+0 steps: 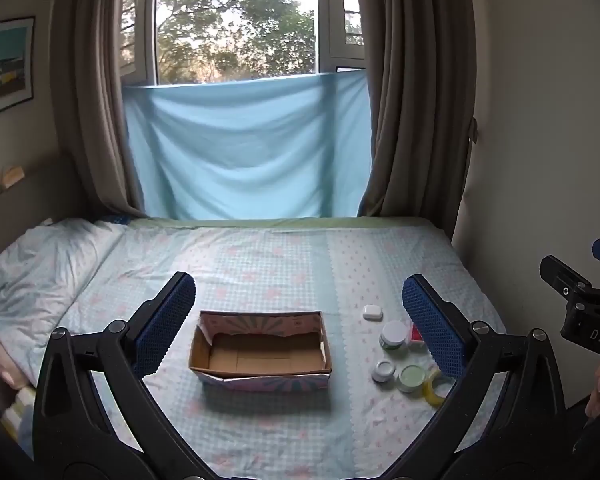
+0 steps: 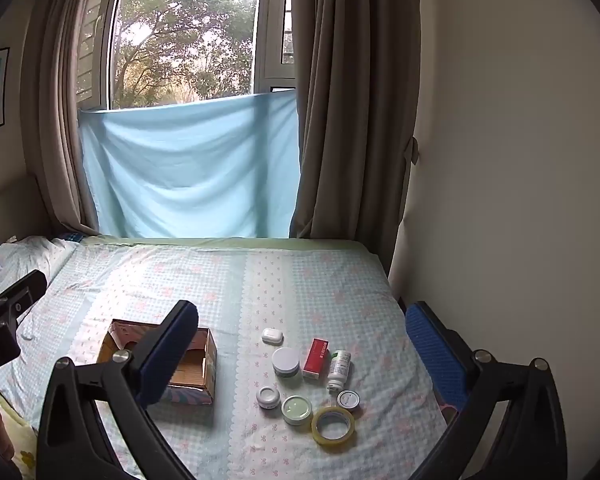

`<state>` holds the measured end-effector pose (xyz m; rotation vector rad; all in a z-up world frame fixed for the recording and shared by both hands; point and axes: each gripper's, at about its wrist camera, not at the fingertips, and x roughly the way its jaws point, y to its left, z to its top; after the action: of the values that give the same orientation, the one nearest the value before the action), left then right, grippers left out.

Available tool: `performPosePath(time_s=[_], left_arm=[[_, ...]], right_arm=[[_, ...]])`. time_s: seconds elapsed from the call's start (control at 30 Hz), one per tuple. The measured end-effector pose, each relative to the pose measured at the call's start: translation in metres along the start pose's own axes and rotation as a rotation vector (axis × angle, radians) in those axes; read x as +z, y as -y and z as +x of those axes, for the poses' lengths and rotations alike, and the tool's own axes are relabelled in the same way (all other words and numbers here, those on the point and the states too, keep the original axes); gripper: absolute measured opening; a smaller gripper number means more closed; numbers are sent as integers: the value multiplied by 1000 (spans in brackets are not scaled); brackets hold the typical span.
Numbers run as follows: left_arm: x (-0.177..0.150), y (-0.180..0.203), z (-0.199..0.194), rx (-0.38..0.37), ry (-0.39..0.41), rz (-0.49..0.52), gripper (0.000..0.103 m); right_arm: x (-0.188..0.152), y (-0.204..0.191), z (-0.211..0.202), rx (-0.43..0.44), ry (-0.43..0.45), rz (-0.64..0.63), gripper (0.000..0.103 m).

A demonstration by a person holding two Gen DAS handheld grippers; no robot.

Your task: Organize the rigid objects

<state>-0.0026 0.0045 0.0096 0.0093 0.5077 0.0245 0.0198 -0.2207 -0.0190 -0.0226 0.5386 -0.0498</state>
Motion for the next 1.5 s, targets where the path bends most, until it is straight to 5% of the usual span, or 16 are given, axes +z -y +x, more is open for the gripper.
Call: performPosePath(time_s=[1.5], left_arm=[[7, -7, 12, -10, -12, -10, 103]], right_arm=[[-3, -1, 1, -6, 1, 3, 103]])
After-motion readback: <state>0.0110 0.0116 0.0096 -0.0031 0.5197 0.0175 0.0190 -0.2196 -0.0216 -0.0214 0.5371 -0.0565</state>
